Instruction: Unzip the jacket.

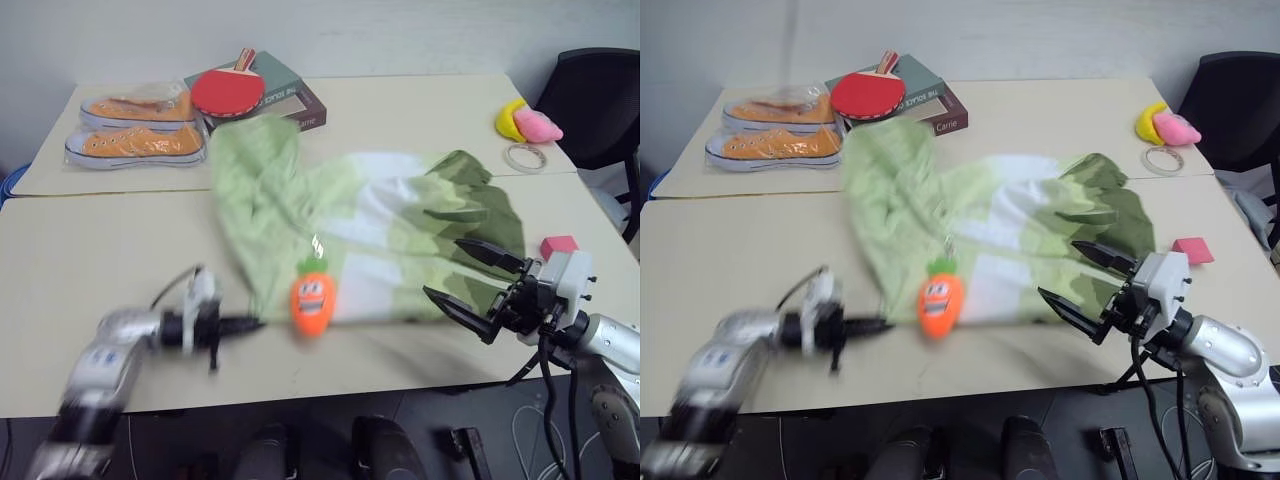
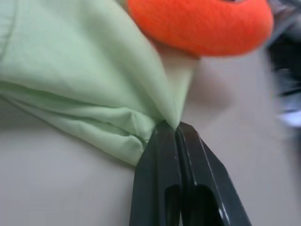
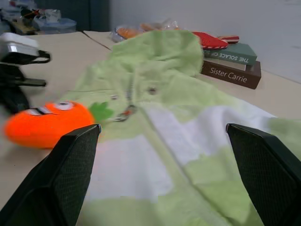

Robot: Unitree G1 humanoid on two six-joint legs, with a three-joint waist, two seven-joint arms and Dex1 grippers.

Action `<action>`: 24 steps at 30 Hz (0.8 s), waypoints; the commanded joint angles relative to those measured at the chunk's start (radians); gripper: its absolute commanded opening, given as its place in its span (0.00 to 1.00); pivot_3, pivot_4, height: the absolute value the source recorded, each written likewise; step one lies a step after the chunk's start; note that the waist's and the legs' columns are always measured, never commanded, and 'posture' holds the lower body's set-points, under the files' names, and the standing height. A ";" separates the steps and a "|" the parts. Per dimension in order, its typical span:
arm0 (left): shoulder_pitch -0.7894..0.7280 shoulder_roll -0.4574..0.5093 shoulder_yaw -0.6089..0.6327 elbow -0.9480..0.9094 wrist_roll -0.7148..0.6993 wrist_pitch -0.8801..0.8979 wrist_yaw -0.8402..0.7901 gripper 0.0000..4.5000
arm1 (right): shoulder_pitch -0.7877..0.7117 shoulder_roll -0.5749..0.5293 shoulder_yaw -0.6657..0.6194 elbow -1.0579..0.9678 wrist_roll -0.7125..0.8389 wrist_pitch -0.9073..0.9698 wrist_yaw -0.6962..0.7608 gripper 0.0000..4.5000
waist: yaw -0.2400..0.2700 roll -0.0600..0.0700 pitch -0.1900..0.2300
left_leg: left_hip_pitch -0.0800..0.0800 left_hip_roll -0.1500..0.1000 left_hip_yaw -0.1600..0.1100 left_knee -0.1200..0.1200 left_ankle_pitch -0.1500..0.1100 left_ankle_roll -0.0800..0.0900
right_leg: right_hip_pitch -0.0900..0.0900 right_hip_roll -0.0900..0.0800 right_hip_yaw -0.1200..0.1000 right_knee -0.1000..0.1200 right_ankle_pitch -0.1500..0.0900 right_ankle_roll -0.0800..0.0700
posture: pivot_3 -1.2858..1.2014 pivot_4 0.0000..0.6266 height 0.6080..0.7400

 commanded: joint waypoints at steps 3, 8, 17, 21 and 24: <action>0.267 -0.028 0.116 -0.371 -0.186 0.135 0.161 0.01 | -0.054 -0.040 0.032 -0.069 0.099 0.117 0.041 1.00 | 0.051 0.002 0.001 | 0.000 -0.001 -0.006 0.004 0.000 0.000 | 0.004 -0.001 0.003 -0.005 0.000 0.000 | 0.52 0.24 1.00; 0.356 -0.052 0.078 -0.439 -0.087 0.051 0.259 0.01 | -0.096 -0.082 0.096 -0.081 0.143 0.264 0.038 1.00 | 0.076 0.002 0.001 | 0.001 -0.001 -0.008 0.004 -0.001 0.000 | 0.006 -0.001 0.003 -0.009 0.002 -0.003 | 0.52 0.24 1.00; 0.393 0.095 0.260 -0.334 -0.211 -0.009 0.025 0.42 | -0.130 -0.223 0.088 -0.120 0.501 0.651 0.061 1.00 | 0.071 0.002 0.001 | -0.004 -0.001 -0.007 0.003 -0.002 0.000 | 0.002 0.001 -0.001 -0.010 0.001 -0.004 | 0.52 0.24 1.00; 0.377 0.207 0.427 -0.193 -0.249 -0.017 -0.106 0.71 | -0.177 -0.257 0.184 -0.132 0.622 0.816 -0.012 1.00 | 0.070 0.002 0.001 | -0.004 0.000 -0.008 0.003 -0.002 0.001 | 0.003 0.000 -0.001 -0.010 0.001 -0.004 | 0.52 0.24 1.00; 0.337 0.238 0.439 -0.134 -0.199 -0.097 -0.155 0.93 | -0.212 -0.230 0.273 -0.140 0.570 0.861 -0.068 1.00 | 0.070 0.002 0.001 | -0.004 -0.001 -0.008 0.003 -0.002 0.000 | 0.001 0.000 -0.001 -0.010 0.001 -0.005 | 0.52 0.24 1.00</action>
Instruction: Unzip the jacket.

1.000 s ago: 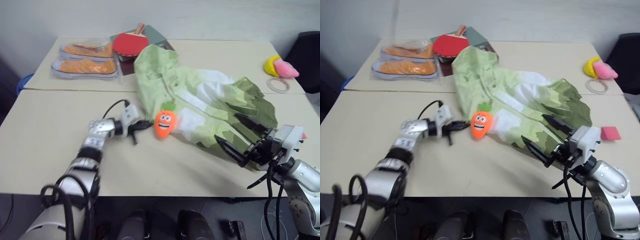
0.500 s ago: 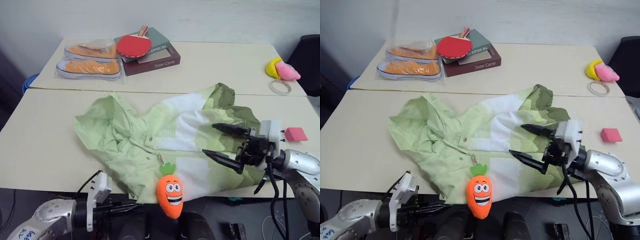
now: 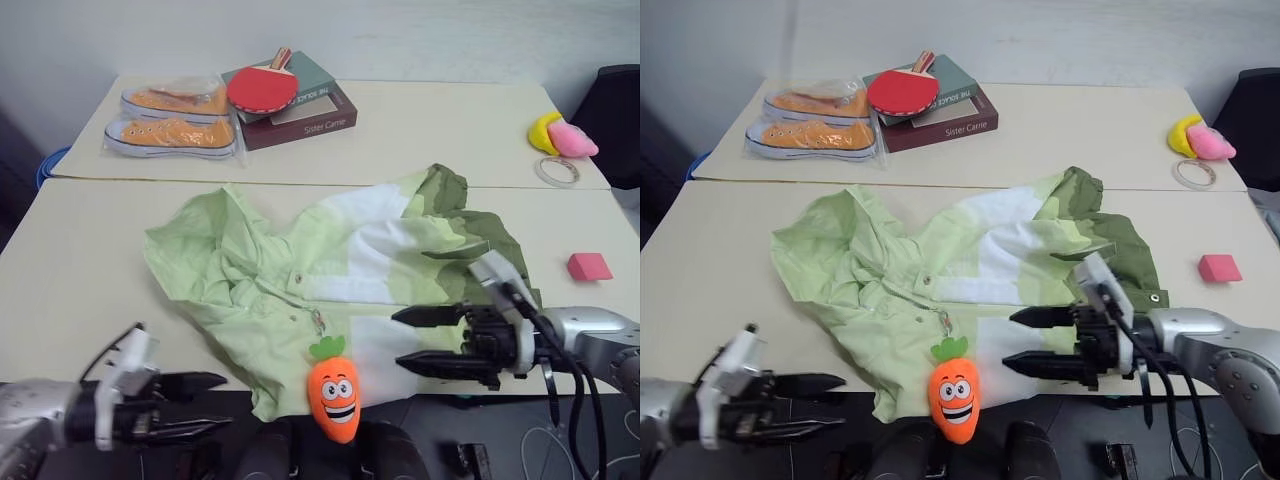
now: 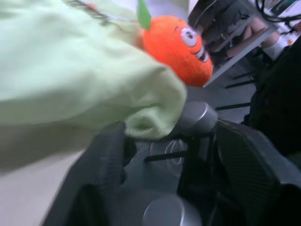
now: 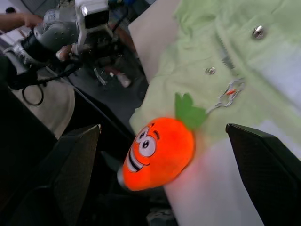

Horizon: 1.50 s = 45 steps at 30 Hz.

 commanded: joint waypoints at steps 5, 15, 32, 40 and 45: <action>-0.182 0.009 -0.019 0.055 0.039 -0.169 -0.067 1.00 | -0.082 0.123 0.223 -0.017 -0.102 0.076 -0.100 1.00 | 0.002 0.000 0.000 | -0.004 0.000 0.000 -0.001 -0.001 -0.001 | -0.005 0.000 0.000 0.001 0.000 0.000 | 0.52 0.24 1.00; -0.557 -0.050 -0.356 0.109 0.120 -0.139 0.014 1.00 | -0.166 0.268 0.406 0.070 -0.271 0.044 -0.031 0.64 | -0.001 -0.001 0.000 | -0.003 -0.001 0.004 0.000 0.001 0.000 | -0.005 0.006 0.000 0.009 0.001 0.001 | 0.52 0.24 1.00; -0.869 -0.260 -0.727 0.540 0.571 -0.394 0.123 1.00 | -0.041 -0.025 -0.071 0.125 -0.270 -0.063 0.216 0.01 | 0.005 -0.003 -0.001 | -0.003 0.000 0.009 0.004 0.002 0.001 | -0.006 0.011 -0.003 0.010 0.002 0.002 | 0.52 0.24 1.00; -0.815 -0.267 -0.715 0.618 0.628 -0.452 0.190 1.00 | 0.113 -0.227 -0.349 0.536 -0.537 -0.290 0.307 0.01 | 0.005 -0.002 -0.001 | 0.001 0.000 0.009 0.007 0.001 0.004 | 0.000 0.002 -0.002 0.010 0.002 0.003 | 0.52 0.24 1.00; -0.806 -0.290 -0.705 0.589 0.622 -0.404 0.246 1.00 | 0.131 -0.209 -0.433 0.814 -0.714 -0.587 0.256 0.01 | 0.003 0.000 -0.003 | 0.003 -0.001 0.009 0.007 0.001 0.004 | 0.002 0.002 -0.002 0.010 0.002 0.004 | 0.52 0.24 1.00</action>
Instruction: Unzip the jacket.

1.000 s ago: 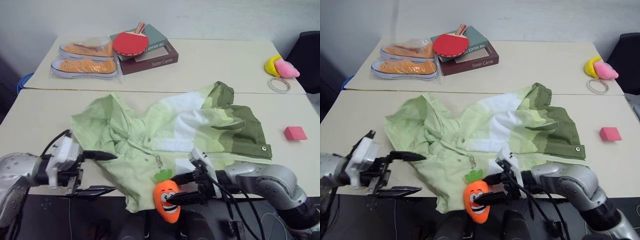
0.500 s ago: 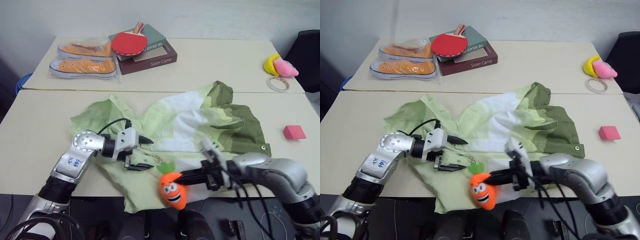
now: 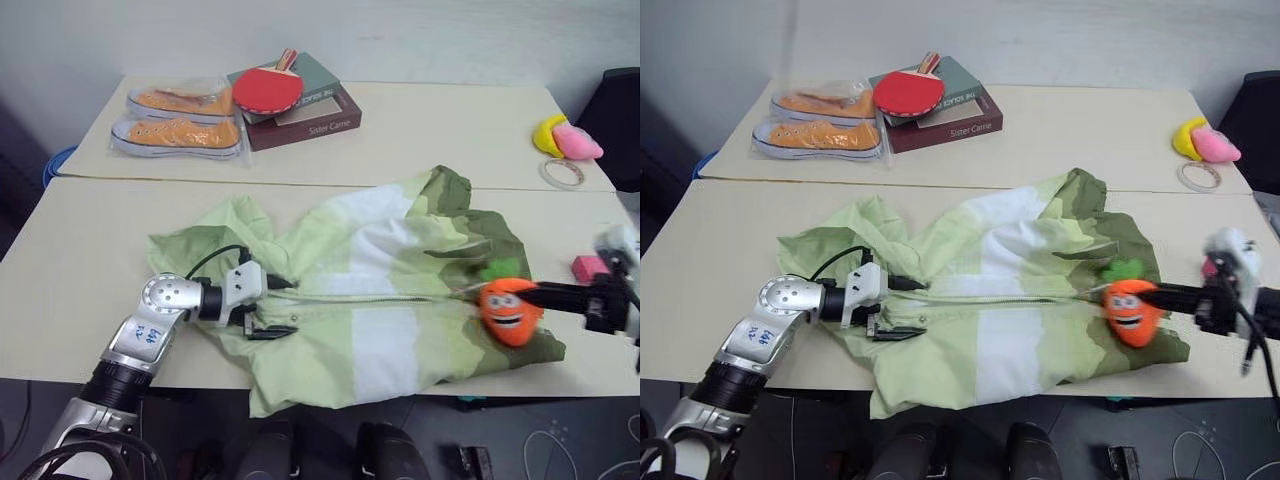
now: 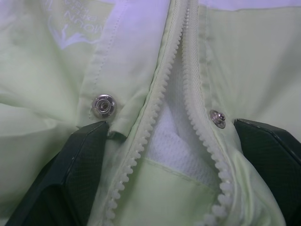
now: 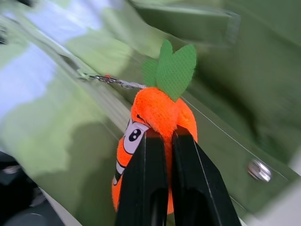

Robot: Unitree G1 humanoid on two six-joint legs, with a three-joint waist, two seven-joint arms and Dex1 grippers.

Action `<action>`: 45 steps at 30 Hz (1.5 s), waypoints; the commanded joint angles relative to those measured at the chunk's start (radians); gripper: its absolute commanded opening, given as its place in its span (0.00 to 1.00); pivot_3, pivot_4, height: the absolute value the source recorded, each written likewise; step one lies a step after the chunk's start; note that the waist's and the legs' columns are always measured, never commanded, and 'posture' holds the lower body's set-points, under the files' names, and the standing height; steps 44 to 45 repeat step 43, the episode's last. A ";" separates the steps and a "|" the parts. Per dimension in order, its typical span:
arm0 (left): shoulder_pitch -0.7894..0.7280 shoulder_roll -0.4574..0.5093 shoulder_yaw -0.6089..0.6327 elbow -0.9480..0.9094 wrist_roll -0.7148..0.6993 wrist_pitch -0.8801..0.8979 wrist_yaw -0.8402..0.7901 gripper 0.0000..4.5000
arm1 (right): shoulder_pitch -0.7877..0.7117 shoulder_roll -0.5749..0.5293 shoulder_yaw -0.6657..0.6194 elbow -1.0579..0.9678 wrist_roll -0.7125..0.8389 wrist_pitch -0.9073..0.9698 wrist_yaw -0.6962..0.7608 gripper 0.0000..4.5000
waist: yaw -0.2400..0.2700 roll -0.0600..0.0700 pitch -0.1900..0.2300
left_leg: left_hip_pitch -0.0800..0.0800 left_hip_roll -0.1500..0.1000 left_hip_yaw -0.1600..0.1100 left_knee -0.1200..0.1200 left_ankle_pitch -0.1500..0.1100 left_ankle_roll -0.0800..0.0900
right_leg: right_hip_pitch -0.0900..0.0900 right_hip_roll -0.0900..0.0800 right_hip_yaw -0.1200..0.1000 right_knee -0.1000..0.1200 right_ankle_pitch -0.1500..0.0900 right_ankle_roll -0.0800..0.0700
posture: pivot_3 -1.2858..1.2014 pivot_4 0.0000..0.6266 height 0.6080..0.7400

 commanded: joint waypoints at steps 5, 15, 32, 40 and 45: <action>0.063 0.001 -0.030 -0.006 0.077 0.075 0.082 1.00 | -0.112 -0.075 -0.065 0.482 -0.223 -0.382 -0.124 0.01 | 0.001 0.007 -0.003 | 0.007 -0.001 0.002 -0.002 0.000 0.001 | 0.006 -0.001 0.000 -0.006 0.001 0.002 | 0.52 0.24 1.00; 0.033 -0.055 0.037 -0.005 0.016 0.053 0.140 1.00 | -0.360 -0.100 0.017 0.742 -0.374 -0.517 -0.298 0.01 | -0.006 0.018 -0.008 | 0.015 0.000 0.005 -0.009 0.000 -0.001 | 0.009 -0.001 0.012 -0.010 0.001 0.001 | 0.52 0.24 1.00; 0.237 0.162 0.405 -0.258 -0.176 0.066 0.012 1.00 | -0.195 0.273 0.044 -0.058 -0.061 -0.750 -0.057 0.99 | -0.032 0.011 -0.004 | 0.014 0.005 0.005 -0.011 -0.002 -0.006 | 0.009 0.007 0.012 -0.010 0.001 0.002 | 0.52 0.24 1.00; 0.578 0.178 0.571 -0.360 -0.165 -0.041 0.037 1.00 | -0.121 0.345 0.303 -0.188 -0.081 -0.833 0.229 0.99 | -0.014 0.011 -0.003 | 0.012 0.008 0.004 -0.010 -0.008 -0.004 | 0.007 0.008 0.013 -0.012 -0.001 -0.002 | 0.52 0.24 1.00; 0.659 0.153 0.612 -0.425 -0.184 -0.026 0.054 1.00 | -0.168 0.374 0.310 -0.086 -0.100 -0.865 0.231 0.99 | -0.016 0.009 -0.002 | 0.012 0.005 0.005 -0.007 -0.010 -0.001 | 0.009 0.003 0.013 -0.013 -0.001 -0.001 | 0.52 0.24 1.00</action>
